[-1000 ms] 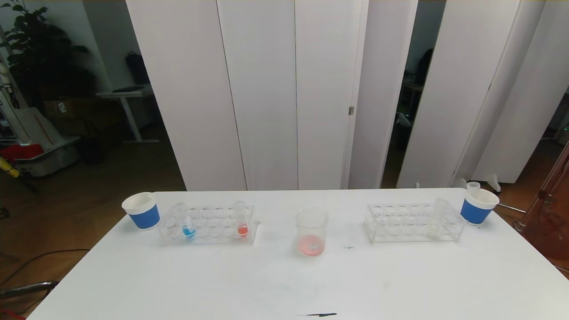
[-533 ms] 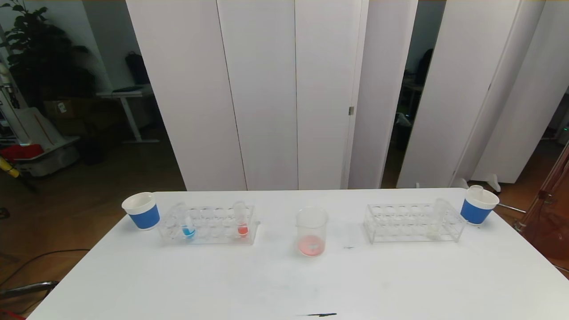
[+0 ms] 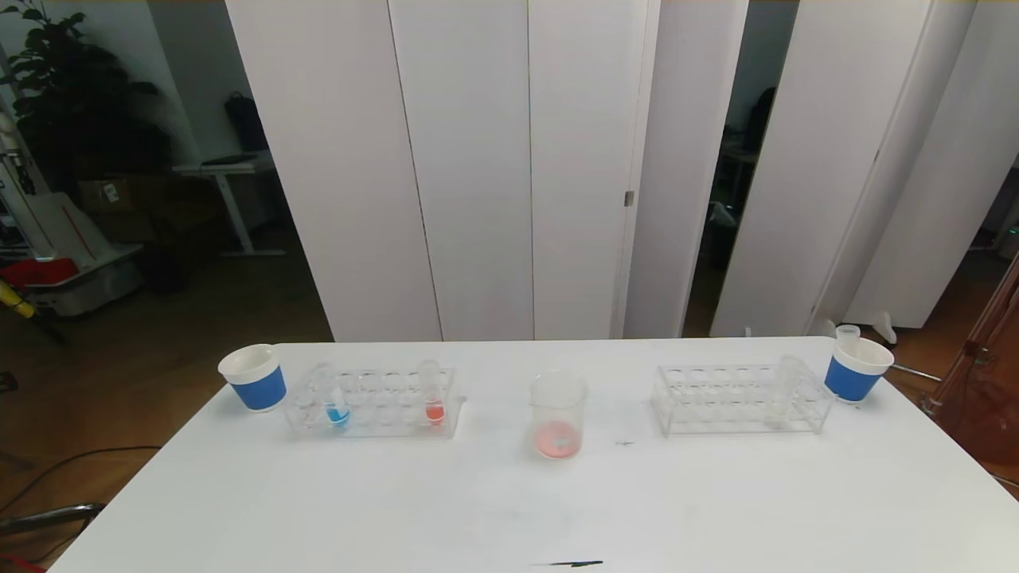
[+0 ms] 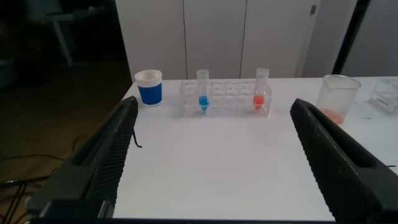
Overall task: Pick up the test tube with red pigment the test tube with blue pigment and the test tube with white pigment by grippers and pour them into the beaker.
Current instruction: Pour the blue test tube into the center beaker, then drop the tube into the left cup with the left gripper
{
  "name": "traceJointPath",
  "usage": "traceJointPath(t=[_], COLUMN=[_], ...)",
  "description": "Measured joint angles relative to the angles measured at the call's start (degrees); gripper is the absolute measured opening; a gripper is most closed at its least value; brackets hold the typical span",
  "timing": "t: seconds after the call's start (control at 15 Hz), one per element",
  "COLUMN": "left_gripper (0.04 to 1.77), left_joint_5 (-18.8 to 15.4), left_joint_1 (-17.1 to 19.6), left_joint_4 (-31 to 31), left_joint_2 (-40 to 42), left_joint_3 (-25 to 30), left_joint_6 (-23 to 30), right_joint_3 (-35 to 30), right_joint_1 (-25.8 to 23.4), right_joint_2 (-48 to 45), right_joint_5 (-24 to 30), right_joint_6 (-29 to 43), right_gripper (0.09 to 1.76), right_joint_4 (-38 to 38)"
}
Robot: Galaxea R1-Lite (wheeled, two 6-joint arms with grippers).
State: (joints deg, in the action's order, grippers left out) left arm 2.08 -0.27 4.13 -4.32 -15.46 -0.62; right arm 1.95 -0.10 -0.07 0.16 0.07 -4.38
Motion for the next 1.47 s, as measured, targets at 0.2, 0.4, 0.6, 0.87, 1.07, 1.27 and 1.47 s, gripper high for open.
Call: traceJointPath(t=[0.2,0.4,0.6,0.87,1.07,1.27,1.47], left_gripper=[1.75,1.75,1.75,1.75,1.75,1.75,1.75], left_joint_5=[0.4,0.9,1.2,1.3,1.0,1.0,1.0], left_joint_1=[0.0,-0.1,-0.1,0.0,0.0,-0.1,-0.8], left_joint_4=[0.0,-1.9,-7.2,-16.9,-21.5,-28.0,-37.2], left_joint_2=[-7.9,-18.6,-30.6,-47.0,-56.3,-64.4,-71.5], left_joint_3=[-8.7,-16.6,-22.6,-26.3,-25.3,-22.8,-18.5], left_joint_6=[0.0,0.4,0.7,1.0,2.9,3.6,3.7], right_joint_3=[0.0,0.0,0.0,0.0,0.0,0.0,0.0], right_joint_1=[0.0,0.0,0.0,0.0,0.0,0.0,0.0], right_joint_2=[0.0,0.0,0.0,0.0,0.0,0.0,0.0], right_joint_5=[0.0,0.0,0.0,0.0,0.0,0.0,0.0], right_joint_6=[0.0,0.0,0.0,0.0,0.0,0.0,0.0], right_gripper=[1.75,1.75,1.75,1.75,1.75,1.75,1.75], right_joint_4=[0.0,0.0,0.0,0.0,0.0,0.0,0.0])
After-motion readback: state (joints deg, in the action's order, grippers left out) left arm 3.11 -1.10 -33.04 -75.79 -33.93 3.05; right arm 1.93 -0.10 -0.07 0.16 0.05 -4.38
